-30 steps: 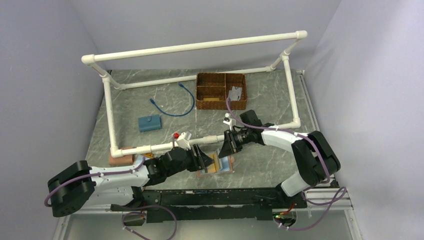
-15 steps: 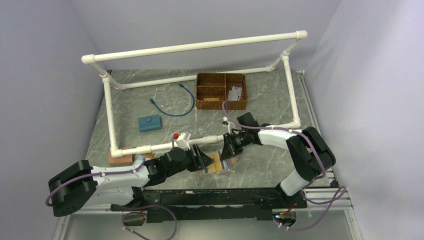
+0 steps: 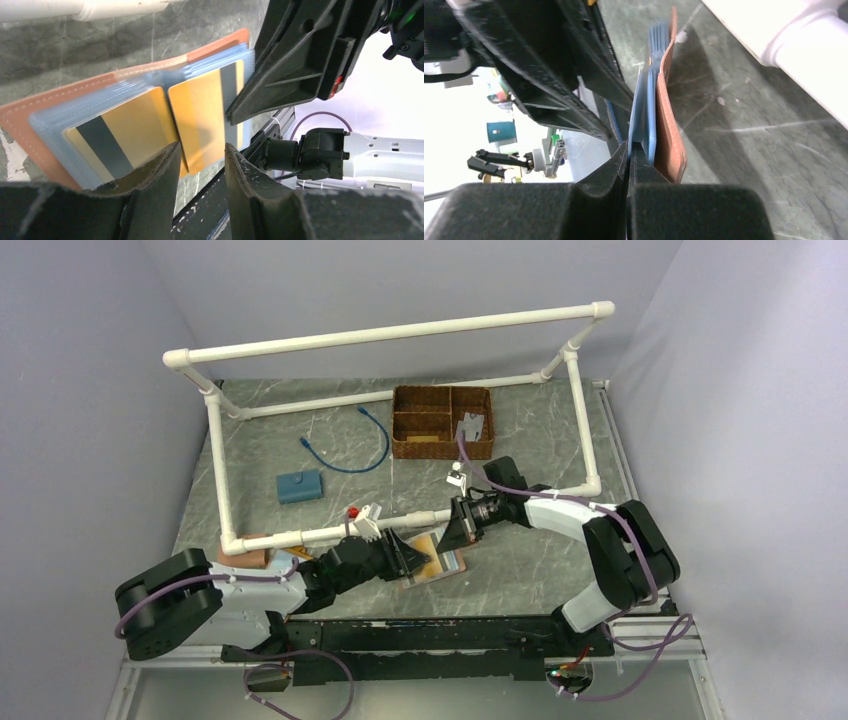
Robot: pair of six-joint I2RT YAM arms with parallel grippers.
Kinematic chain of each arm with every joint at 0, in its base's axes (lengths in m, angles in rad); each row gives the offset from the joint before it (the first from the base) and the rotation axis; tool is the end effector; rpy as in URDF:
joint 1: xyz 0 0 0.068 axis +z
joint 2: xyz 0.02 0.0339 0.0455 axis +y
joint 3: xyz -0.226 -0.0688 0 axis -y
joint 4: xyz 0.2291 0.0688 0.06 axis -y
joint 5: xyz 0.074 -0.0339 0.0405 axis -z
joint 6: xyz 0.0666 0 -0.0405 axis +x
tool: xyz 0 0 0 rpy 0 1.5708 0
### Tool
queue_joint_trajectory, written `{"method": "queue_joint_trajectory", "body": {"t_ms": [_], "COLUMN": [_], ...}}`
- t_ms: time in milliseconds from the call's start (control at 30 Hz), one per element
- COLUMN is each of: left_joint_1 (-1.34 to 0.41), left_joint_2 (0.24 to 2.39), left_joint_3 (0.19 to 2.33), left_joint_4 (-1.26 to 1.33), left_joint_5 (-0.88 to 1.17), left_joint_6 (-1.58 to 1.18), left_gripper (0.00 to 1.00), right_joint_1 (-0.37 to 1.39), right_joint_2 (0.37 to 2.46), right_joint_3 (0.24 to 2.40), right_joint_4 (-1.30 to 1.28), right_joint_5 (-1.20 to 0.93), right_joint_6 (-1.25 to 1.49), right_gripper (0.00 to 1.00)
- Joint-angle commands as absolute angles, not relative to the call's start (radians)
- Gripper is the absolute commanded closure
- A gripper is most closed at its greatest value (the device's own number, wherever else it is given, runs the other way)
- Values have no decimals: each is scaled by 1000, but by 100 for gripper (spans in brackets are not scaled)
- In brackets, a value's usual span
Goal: Take the credit cards out of the card holder
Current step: Remove the credit card from the card holder.
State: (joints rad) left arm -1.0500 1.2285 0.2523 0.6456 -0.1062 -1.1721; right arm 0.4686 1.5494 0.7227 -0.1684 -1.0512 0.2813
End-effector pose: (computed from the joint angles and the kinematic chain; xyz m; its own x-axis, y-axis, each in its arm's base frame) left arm 0.1329 -0.2175 0.1247 -0.8116 -0.4268 -0.3989 0.1666 0.4853 -0.8583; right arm 0.2173 0.1748 0.1217 -0.8983 -0.3002 -0.3209 -0.4127 0.3257 0.8506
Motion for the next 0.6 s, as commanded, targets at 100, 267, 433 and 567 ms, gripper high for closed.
{"method": "queue_joint_trajectory", "body": {"t_ms": [100,267,433,567], "left_joint_1": [-1046,-1046,-1047,-1046], "left_joint_2": [1245,1169,1086,1077], "left_joint_3": [227,205,211,197], "left_joint_4": [800,776,700,754], "left_joint_5": [-95,-106,-114,-105], "left_joint_6": [-1193,-1172,-1148,-1135], "left_gripper": [57,46,43,43], "right_joint_1": [427,423,423,423], "right_joint_2": [1501,1492,1490,1489], "right_joint_3": [713,699,691,683], "right_joint_4": [-27,36,79,113], "right_joint_5": [-1263,-1324,-1360,-1383], "right_joint_6": [326,371,410,440], "right_gripper": [100,100,100,100]}}
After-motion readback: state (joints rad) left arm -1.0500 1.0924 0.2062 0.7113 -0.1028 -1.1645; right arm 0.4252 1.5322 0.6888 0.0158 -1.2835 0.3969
